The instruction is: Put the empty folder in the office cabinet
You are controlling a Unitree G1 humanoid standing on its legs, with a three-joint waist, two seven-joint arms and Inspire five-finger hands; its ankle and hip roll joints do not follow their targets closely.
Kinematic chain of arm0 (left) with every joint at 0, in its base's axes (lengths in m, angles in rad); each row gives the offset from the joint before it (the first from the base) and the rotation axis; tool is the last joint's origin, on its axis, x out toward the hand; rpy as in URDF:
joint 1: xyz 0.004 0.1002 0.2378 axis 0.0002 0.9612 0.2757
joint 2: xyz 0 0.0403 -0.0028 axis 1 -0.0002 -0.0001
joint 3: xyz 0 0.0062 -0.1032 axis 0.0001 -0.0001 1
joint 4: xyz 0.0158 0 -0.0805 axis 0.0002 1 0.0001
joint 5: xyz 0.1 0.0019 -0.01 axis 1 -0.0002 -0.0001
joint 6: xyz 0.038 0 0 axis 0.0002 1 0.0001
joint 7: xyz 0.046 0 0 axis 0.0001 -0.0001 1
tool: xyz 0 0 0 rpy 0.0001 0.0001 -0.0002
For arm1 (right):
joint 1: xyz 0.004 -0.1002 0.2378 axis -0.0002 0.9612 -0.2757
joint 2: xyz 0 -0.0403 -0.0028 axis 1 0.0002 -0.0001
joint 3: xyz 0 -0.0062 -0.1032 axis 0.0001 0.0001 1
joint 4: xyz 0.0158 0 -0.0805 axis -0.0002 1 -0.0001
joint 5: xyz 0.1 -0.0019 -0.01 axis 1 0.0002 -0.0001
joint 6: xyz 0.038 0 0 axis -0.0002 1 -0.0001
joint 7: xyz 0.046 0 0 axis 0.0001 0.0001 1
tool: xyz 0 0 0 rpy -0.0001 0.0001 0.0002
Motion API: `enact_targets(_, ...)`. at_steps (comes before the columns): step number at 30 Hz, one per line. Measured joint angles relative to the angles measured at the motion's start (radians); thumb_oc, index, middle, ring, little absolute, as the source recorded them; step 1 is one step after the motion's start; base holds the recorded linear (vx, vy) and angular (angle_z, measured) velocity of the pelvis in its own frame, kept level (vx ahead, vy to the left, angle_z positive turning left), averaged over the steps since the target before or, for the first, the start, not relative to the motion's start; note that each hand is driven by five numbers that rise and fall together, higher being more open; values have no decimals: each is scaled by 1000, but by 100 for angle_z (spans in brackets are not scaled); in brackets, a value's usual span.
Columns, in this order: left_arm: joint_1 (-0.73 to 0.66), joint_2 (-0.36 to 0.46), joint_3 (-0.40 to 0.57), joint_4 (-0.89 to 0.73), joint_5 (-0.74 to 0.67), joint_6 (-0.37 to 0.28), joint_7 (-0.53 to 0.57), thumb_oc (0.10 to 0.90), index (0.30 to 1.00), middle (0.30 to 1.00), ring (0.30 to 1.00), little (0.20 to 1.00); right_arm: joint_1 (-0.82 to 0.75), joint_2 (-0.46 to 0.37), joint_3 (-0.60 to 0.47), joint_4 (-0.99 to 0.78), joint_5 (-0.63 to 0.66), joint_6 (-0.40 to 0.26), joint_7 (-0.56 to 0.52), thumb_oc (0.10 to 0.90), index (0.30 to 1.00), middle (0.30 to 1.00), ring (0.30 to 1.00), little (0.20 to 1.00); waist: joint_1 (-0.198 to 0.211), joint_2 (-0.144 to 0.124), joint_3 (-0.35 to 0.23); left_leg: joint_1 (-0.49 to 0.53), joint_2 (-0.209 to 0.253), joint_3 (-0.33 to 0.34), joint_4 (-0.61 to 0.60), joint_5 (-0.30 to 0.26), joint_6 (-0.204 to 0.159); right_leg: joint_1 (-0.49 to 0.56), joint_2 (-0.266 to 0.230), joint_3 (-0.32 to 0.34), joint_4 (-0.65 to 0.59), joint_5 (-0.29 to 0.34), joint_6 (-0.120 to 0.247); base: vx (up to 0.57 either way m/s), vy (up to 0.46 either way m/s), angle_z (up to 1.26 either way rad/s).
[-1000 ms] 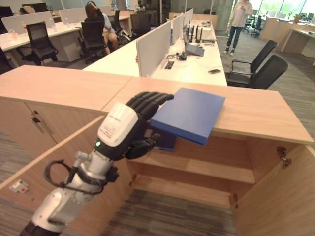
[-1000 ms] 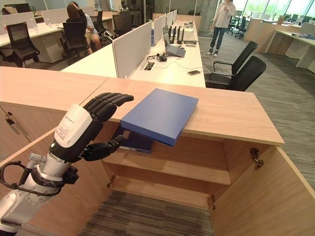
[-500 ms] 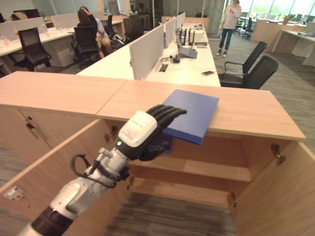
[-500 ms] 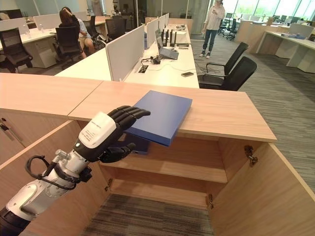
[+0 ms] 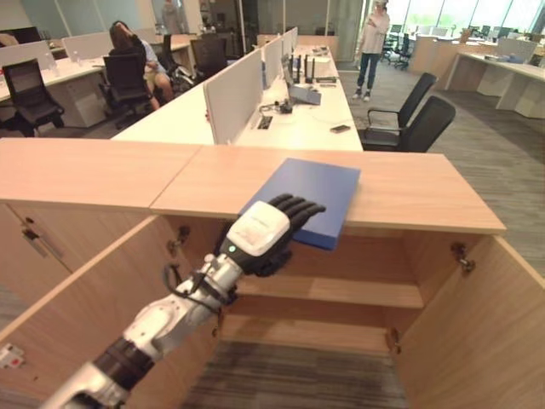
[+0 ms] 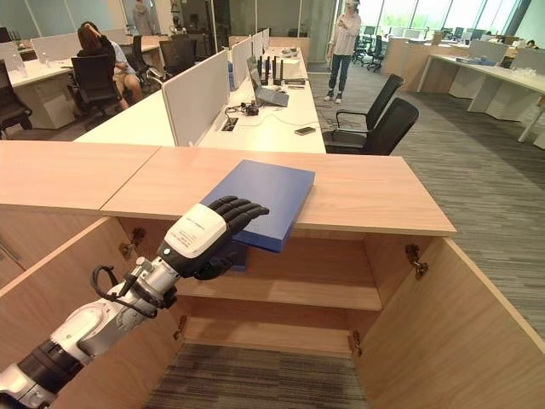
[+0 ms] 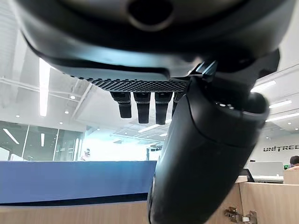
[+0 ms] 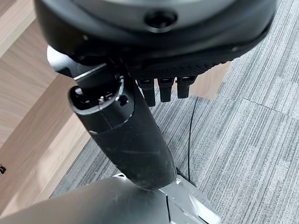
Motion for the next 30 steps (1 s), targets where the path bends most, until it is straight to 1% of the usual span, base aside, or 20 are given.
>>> enact_targets(2, -42, -31, -32, 61, 7, 8, 15, 800, 900, 900, 900, 900, 0, -3, 10, 0, -10, 1, 0, 800, 900, 900, 900, 900, 3, 1, -1, 2, 0, 3, 0, -1, 1, 2, 0, 3, 0, 0, 0, 1, 4, -6)
enact_targets(5, -88, -43, -67, 127, 53, 35, 29, 800, 900, 900, 900, 900, -15, -1, 19, 1, -17, 3, -1, 800, 900, 900, 900, 900, -22, 2, -1, 3, 0, 6, 0, -1, 4, 1, 0, 5, 0, 0, 0, 0, 1, -1)
enact_targets(6, -102, -51, -79, 149, 73, 45, 39, 800, 900, 900, 900, 900, -15, -1, 20, 1, -17, 3, -1, 800, 900, 900, 900, 900, -23, 2, -2, 4, 0, 7, 0, -2, 4, 1, 0, 6, 0, 0, 0, 5, 3, -6)
enact_targets(8, -118, -99, -84, 207, 104, 73, 48, 800, 900, 900, 900, 900, -16, -2, 22, 1, -17, 3, -1, 800, 900, 900, 900, 900, -26, 3, -2, 5, 1, 16, 0, -1, 9, 1, 0, 15, 0, 4, -6, 2, 6, -11)
enact_targets(9, -125, -105, -86, 220, 117, 74, 54, 800, 900, 900, 900, 900, -16, -2, 27, 1, -17, 3, -1, 800, 900, 900, 900, 900, -27, 3, -2, 5, 1, 16, 0, -1, 10, 0, 0, 16, 0, 6, -8, 4, 10, -6)
enact_targets(10, -156, -114, -118, 261, 122, 91, 64, 800, 900, 900, 900, 900, -18, -2, 30, 0, -17, 3, -1, 800, 900, 900, 900, 900, -25, 3, -3, 5, 1, 16, 1, -1, 10, 0, 0, 16, 0, 6, -8, 0, 0, 0)
enact_targets(19, -158, -120, -124, 353, 123, 135, 70, 800, 900, 900, 900, 900, -22, -2, 35, 0, -17, 3, -2, 800, 900, 900, 900, 900, -46, 5, -3, 9, 2, 25, 0, -3, 9, -1, 1, 24, 0, 6, -8, 3, 1, -2)
enact_targets(21, -160, -138, -123, 387, 122, 154, 92, 800, 900, 900, 900, 900, -22, -3, 34, 0, -17, 3, -1, 800, 900, 900, 900, 900, -46, 5, -4, 14, 2, 32, 0, -8, 6, 0, 2, 30, 0, 5, -6, 4, -2, -9)
enact_targets(22, -160, -151, -122, 409, 121, 162, 104, 701, 752, 752, 752, 752, -22, -3, 35, 0, -17, 3, -1, 800, 900, 900, 900, 900, -46, 5, -5, 16, 2, 34, 0, -11, 3, 1, 1, 32, 0, 2, -2, -1, -2, -7)
enact_targets(23, -160, -154, -121, 415, 119, 166, 107, 635, 653, 653, 653, 653, -22, -2, 35, -1, -17, 3, -1, 800, 900, 900, 900, 900, -47, 5, -5, 16, 3, 37, 0, -13, 1, 0, 1, 34, 0, 2, -2, 0, -1, -9)
enact_targets(24, -160, -154, -121, 420, 119, 170, 112, 499, 448, 448, 448, 448, -22, -2, 35, -1, -17, 2, -1, 800, 900, 900, 900, 900, -47, 5, -5, 17, 4, 41, 0, -13, 1, -1, 2, 37, 0, 3, -2, 4, 1, -8)
enact_targets(25, -160, -154, -120, 421, 115, 182, 122, 400, 300, 300, 300, 300, -22, -2, 35, -1, -17, 2, -1, 800, 900, 900, 900, 900, -49, 4, -5, 17, 4, 41, 0, -14, 1, -1, 2, 37, 0, 3, -2, 4, 0, -7)
enact_targets(30, -186, -155, -108, 421, 112, 199, 159, 400, 300, 300, 300, 300, -21, -2, 34, -1, -17, 2, -1, 800, 900, 900, 900, 900, -48, 2, -7, 17, 4, 42, 0, -14, 2, -1, 3, 38, 0, 3, -1, 0, 0, 0)
